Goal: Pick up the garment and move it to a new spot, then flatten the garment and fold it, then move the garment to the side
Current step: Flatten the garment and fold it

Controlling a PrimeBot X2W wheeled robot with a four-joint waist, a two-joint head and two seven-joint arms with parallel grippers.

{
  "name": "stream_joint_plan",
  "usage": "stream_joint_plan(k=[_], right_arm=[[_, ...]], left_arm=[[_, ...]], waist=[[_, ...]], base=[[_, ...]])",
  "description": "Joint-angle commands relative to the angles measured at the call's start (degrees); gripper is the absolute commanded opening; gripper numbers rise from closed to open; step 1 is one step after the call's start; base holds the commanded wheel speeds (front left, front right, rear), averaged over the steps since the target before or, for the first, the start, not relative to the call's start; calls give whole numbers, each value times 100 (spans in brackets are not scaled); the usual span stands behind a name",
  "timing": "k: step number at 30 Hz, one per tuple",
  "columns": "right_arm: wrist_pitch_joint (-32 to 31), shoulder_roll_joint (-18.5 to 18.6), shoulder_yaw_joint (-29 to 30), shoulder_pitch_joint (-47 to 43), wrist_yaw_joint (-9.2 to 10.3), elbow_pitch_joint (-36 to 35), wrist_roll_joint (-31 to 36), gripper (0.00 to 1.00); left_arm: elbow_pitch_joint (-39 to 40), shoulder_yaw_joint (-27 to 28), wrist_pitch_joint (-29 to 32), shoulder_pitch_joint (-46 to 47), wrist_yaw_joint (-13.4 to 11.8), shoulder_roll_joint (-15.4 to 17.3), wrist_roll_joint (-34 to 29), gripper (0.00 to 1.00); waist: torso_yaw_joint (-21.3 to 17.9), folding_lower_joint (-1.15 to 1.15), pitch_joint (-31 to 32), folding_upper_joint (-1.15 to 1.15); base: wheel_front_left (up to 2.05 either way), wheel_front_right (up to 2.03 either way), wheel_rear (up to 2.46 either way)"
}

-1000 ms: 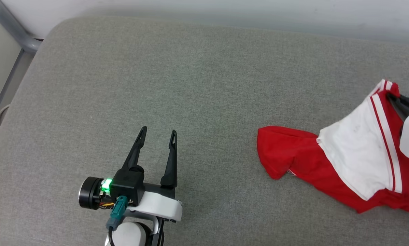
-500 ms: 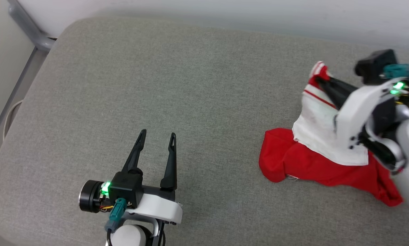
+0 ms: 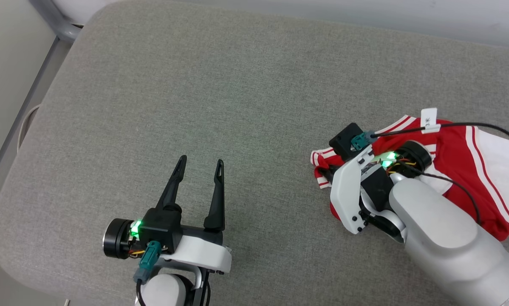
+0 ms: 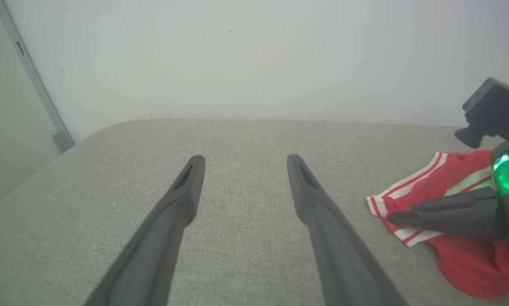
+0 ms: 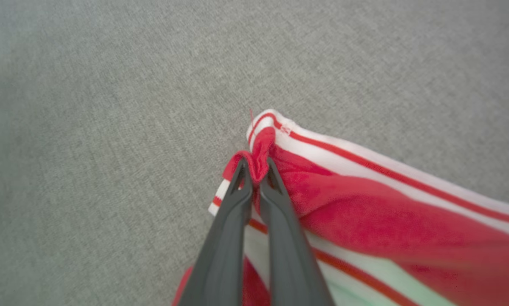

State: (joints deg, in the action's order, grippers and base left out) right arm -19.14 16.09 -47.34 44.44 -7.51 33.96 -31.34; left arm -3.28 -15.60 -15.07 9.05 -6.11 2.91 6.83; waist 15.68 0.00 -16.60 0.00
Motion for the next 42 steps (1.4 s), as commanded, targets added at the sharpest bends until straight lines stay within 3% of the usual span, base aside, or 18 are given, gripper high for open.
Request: stream_joint_plan(k=[1, 4, 6, 7, 14, 19, 26, 33, 38, 42], right_arm=[[51, -51, -173, 27, 4, 195, -109, 0], [264, -92, -409, 38, 2, 448, -282, 0], [580, -71, -460, 146, 3, 479, -321, 47], [821, -50, -421, 220, 3, 464, -295, 100], [2518, 134, 138, 41, 4, 32, -117, 100], [3203, 378, 947, -504, 4, -535, 282, 100], [3399, 361, 2412, -1673, 5, -1418, 993, 100], [3428, -234, 4000, -3120, 4, -2471, 1669, 100], [3431, -589, 4540, -3783, 4, -2867, 1990, 100], [3431, -801, 4763, -4059, 4, -3070, 2164, 100]], left_arm=[[-13, -2, -14, 58, -31, -5, 46, 100], [-33, 19, -14, 52, -41, -5, 39, 100], [-47, 48, -14, 23, -37, -5, 6, 100], [-51, 63, -14, 7, -28, -5, -8, 100], [-58, 245, -14, -161, 44, -4, -165, 100], [-26, 398, -14, -247, 155, 11, -278, 100], [34, 581, -14, -165, 285, 98, -372, 100], [66, 703, -14, 209, 645, 344, -375, 100], [-118, 591, -14, 841, 1136, 664, -263, 100], [-423, 250, 190, 1460, 1317, 980, -48, 100]], waist=[[4, 0, -6, 0], [-31, 0, 26, 0], [-80, 0, 76, 0], [-110, 0, 110, 0], [-414, 0, 434, 0], [-670, 0, 625, 0], [-910, 0, 797, 0], [-1124, 0, 932, 0], [-1215, 0, 964, 0], [-1306, 0, 970, 0]], base=[[0, 0, 0], [0, 0, 0], [0, 0, 0], [0, 0, 0], [0, 0, 0], [0, 0, 0], [0, 0, 0], [0, 0, 0], [0, 0, 0], [0, 0, 0]])
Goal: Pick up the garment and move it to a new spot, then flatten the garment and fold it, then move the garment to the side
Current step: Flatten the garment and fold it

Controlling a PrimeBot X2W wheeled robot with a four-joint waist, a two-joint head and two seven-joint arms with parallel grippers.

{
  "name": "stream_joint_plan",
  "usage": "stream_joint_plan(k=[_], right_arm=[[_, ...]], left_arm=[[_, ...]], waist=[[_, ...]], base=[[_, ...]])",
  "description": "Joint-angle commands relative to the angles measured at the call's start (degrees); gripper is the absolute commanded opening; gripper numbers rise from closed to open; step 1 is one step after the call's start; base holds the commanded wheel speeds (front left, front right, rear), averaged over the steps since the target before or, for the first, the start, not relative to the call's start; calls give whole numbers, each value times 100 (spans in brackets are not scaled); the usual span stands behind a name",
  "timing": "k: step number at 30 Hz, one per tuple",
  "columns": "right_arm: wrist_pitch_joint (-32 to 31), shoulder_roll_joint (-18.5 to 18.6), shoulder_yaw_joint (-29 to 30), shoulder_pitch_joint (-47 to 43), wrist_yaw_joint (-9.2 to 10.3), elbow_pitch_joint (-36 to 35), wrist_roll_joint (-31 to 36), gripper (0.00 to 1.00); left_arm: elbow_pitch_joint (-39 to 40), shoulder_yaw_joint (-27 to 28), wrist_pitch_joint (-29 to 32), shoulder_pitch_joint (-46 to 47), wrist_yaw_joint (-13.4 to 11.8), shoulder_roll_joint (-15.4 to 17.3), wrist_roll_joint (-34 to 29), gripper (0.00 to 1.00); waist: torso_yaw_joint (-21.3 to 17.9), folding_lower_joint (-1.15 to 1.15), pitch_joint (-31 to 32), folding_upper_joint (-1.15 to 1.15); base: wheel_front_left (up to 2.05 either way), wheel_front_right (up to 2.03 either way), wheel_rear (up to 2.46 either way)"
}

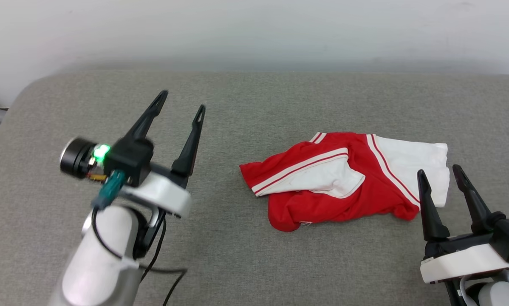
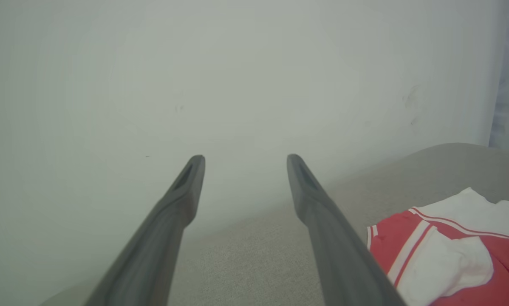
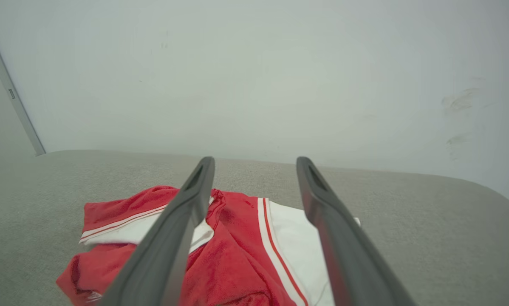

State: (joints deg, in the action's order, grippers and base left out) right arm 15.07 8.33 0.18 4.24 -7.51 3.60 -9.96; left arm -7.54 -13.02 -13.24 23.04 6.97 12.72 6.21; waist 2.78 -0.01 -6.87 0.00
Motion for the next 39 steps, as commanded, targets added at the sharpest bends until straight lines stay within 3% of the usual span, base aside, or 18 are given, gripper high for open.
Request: stream_joint_plan(k=[1, 6, 12, 19, 23, 29, 34, 39], right_arm=[[9, -44, 42, -71, 4, -75, 74, 100], [10, -140, 101, -117, 4, -204, 186, 100], [11, -212, 114, -46, 4, -287, 211, 100], [12, -232, -2, 153, 4, -323, 235, 100], [12, -224, -54, 277, 4, -343, 238, 100], [12, -231, -152, 492, 4, -384, 218, 100], [13, -249, -203, 627, 4, -388, 184, 100], [13, -261, -197, 667, 4, -397, 153, 100]], left_arm=[[-53, -134, 168, 210, 29, 73, 122, 100], [-43, -1115, 1181, 998, 43, 573, 1146, 100], [-52, -2489, 2848, 1823, 46, 1247, 2504, 100], [1, -4006, 4321, 2635, 47, 1763, 3646, 100], [-98, -4750, 4761, 3067, 47, 1922, 3937, 100], [-455, -5660, 4913, 3629, 48, 1968, 4051, 100], [-849, -5976, 4927, 3842, 48, 1976, 3979, 100], [-898, -6061, 5417, 3518, 49, 2047, 3854, 100]], waist=[[-40, 1, -13, 0], [-169, 1, -97, 0], [-323, 1, -256, 0], [-554, 1, -544, 0], [-687, 1, -739, 0], [-867, 1, -1063, 0], [-994, 1, -1286, 0], [-1056, 1, -1407, 0]], base=[[0, 0, 0], [0, 0, 0], [0, 0, 0], [0, 0, 0], [0, 0, 0], [0, 0, 0], [0, 0, 0], [0, 0, 0]])
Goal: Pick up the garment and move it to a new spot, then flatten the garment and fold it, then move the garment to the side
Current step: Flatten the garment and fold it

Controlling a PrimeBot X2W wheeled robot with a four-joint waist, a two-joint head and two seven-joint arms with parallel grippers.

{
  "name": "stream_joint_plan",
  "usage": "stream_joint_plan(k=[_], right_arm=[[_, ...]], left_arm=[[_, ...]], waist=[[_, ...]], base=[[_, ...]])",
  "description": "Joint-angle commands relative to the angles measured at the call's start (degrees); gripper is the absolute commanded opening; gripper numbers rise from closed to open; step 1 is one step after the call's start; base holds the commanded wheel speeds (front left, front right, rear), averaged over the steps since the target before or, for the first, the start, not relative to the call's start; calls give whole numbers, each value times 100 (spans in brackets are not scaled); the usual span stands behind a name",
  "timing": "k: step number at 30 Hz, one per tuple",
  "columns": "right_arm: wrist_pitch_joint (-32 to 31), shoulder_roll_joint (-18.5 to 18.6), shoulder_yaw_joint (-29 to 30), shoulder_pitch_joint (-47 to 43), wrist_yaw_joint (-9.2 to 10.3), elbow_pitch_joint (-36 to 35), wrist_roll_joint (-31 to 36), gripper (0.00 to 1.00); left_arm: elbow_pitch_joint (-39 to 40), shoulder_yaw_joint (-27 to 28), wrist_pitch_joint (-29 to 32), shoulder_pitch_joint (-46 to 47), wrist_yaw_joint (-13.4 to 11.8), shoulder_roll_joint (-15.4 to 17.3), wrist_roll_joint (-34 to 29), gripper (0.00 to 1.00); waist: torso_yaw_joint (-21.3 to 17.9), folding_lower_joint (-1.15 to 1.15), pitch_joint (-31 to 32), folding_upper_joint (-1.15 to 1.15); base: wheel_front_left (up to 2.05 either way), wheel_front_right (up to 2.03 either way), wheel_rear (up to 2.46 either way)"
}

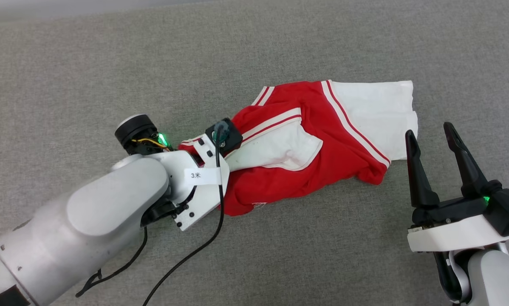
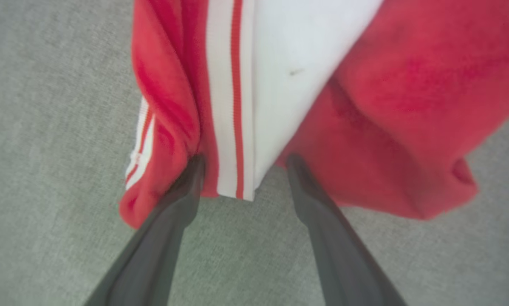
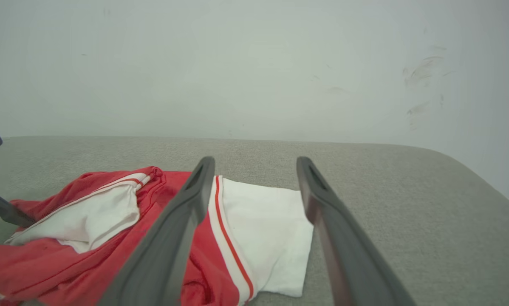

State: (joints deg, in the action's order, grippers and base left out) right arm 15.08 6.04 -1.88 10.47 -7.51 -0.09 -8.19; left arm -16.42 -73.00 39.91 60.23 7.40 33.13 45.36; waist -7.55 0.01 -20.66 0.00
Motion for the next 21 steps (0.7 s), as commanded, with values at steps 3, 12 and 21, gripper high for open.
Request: stream_joint_plan(k=[3, 12, 21], right_arm=[[12, -45, 33, 76, 4, -35, -29, 100], [12, -63, 105, -8, 4, 36, 25, 100], [12, -85, 268, -228, 4, 107, 5, 100]], left_arm=[[79, -119, 335, -441, 12, 116, -127, 100], [372, -49, -514, -138, 6, 159, -71, 0], [725, 86, -1653, -134, -12, 669, 112, 0]], waist=[[-30, -1, -62, 0], [104, -1, 94, 0], [456, -1, 425, 0]], base=[[0, 0, 0], [0, 0, 0], [0, 0, 0]])
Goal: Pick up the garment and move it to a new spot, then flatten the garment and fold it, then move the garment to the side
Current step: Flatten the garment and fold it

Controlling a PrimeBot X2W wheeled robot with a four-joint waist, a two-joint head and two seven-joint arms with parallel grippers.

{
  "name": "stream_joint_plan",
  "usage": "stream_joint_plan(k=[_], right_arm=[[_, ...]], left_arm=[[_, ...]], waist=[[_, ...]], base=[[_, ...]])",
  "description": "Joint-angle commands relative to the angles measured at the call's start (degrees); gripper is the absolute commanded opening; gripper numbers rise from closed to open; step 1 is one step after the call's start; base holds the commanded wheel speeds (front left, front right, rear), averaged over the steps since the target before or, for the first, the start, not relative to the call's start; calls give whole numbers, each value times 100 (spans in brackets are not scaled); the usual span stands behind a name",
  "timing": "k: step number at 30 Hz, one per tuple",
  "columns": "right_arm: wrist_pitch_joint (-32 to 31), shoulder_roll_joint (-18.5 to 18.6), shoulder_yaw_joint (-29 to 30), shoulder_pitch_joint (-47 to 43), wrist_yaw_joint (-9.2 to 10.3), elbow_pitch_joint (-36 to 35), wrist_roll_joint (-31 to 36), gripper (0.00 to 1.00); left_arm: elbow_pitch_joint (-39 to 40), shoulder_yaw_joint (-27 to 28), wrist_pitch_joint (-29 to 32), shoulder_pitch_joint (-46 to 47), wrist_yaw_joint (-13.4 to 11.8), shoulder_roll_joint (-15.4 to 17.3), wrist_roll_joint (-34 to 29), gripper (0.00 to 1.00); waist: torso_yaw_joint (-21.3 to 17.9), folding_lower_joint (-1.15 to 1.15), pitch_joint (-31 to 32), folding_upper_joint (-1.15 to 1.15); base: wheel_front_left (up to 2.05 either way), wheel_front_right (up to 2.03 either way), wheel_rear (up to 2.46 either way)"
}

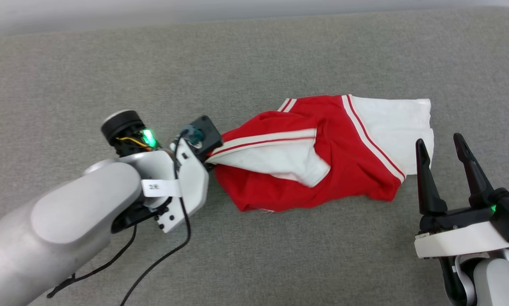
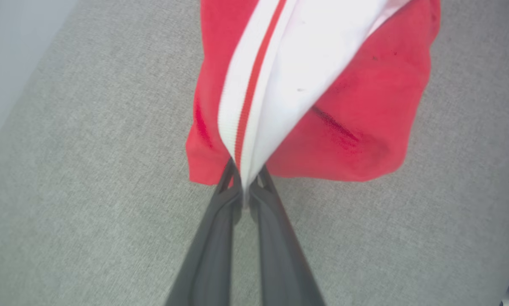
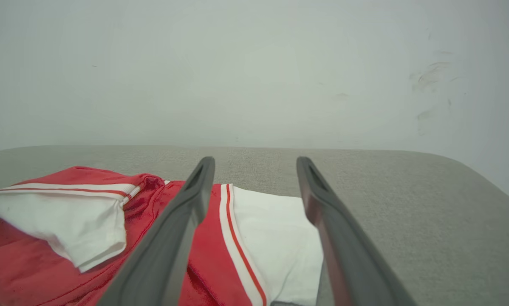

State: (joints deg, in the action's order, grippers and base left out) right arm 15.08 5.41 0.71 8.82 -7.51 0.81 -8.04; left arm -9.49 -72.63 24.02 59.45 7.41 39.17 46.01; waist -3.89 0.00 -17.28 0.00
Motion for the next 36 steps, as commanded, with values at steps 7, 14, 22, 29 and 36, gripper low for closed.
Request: stream_joint_plan(k=[7, 14, 22, 29, 36], right_arm=[[12, -31, 54, -161, 4, 124, -37, 100], [12, 12, 175, -224, 4, 315, -41, 100], [12, 68, 251, -295, 4, 485, -59, 100], [12, 456, 305, -15, 4, 561, -115, 100], [-321, 1226, 208, 616, 4, 500, -223, 100]], left_arm=[[120, 109, -344, -604, -344, 673, 137, 0], [-254, 108, -526, -1368, -677, 1064, 517, 0], [-503, 123, -874, -2009, -835, 886, 879, 0], [-354, 624, -2379, -2221, -1580, 607, 656, 100], [13, 902, -3415, -2593, -2432, 412, 411, 100]], waist=[[221, 0, 216, 0], [225, 0, 268, 0], [261, 0, 355, 0], [431, 0, 614, 0], [753, 0, 832, 0]], base=[[0, 0, 0], [0, 0, 0], [0, 0, 0], [0, 0, 0], [0, 0, 0]])
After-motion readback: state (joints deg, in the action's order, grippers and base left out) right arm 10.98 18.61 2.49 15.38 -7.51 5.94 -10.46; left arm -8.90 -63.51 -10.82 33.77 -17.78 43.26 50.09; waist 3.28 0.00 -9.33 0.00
